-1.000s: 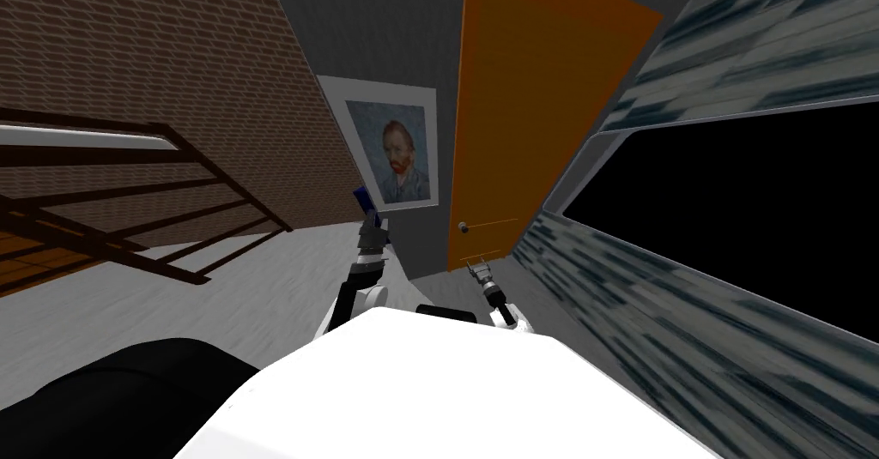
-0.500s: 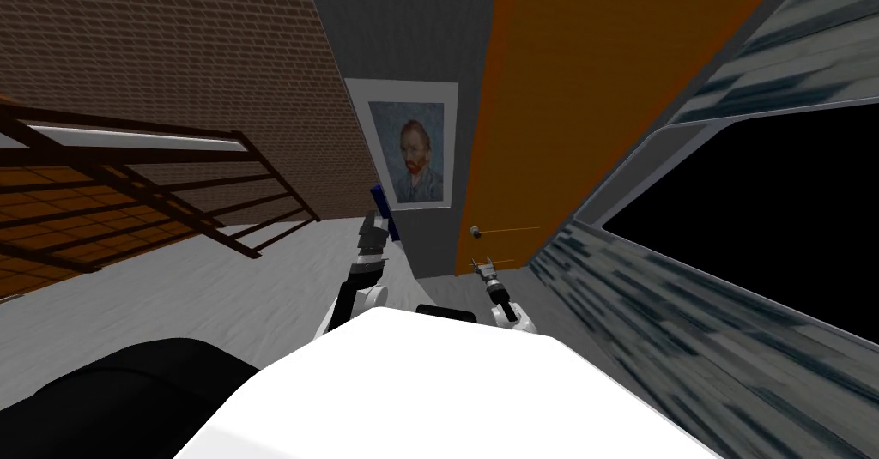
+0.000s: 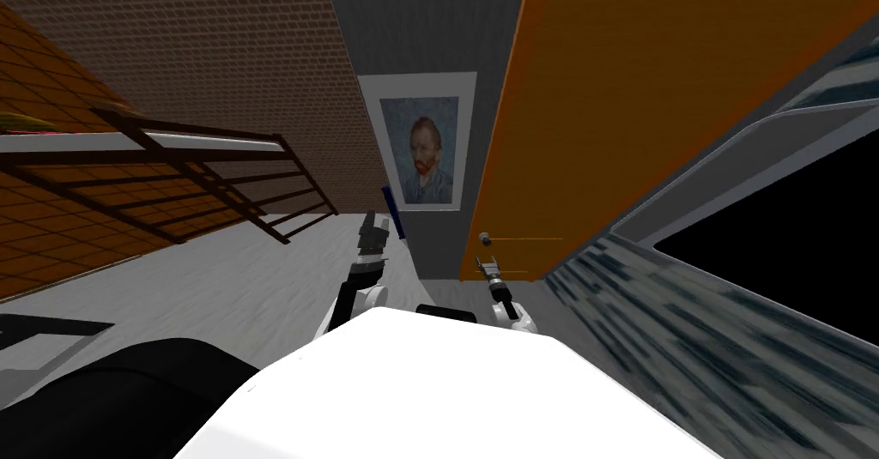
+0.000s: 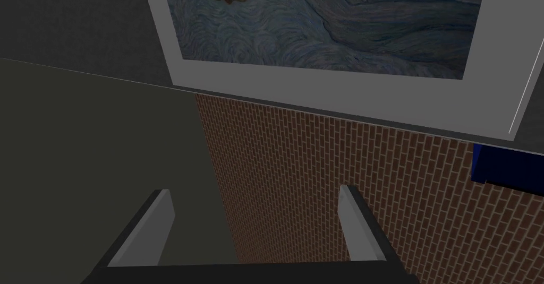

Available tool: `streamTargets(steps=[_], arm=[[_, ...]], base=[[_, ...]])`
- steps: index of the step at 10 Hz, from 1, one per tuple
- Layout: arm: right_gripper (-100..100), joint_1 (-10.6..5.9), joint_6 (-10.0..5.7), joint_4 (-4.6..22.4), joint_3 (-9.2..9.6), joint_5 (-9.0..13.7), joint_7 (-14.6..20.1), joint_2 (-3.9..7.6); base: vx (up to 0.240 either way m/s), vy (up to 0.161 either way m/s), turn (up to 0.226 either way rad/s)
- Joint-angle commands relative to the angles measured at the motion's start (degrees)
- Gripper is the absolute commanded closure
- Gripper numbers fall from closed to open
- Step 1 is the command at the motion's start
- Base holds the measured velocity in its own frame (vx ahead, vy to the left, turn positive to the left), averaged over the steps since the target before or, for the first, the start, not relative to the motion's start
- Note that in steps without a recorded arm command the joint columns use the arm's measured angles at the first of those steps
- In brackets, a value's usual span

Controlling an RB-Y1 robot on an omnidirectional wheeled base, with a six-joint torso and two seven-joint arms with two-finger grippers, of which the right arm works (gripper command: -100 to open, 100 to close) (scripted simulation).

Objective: Pull the door open

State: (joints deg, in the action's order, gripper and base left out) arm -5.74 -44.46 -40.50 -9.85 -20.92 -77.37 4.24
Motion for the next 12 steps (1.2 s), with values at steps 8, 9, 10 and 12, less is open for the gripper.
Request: streamTargets(steps=[8, 9, 10, 12], arm=[[-100, -2.74, 0.16, 1.9, -9.31, 3.3, -3.9, -4.81], [-100, -2.93, 0.14, 2.1, -9.94, 3.5, -4.2, -5.33], [-100, -3.12, 0.11, 2.2, -10.55, 3.7, -4.5, -5.87], [-100, -1.79, 0.72, 2.2, -10.03, 3.4, -4.5, -7.15]], base=[[0.089, -0.104, 0.205], [0.023, -0.148, 0.122], [0.039, -0.148, 0.091], [0.004, -0.077, 0.041]])
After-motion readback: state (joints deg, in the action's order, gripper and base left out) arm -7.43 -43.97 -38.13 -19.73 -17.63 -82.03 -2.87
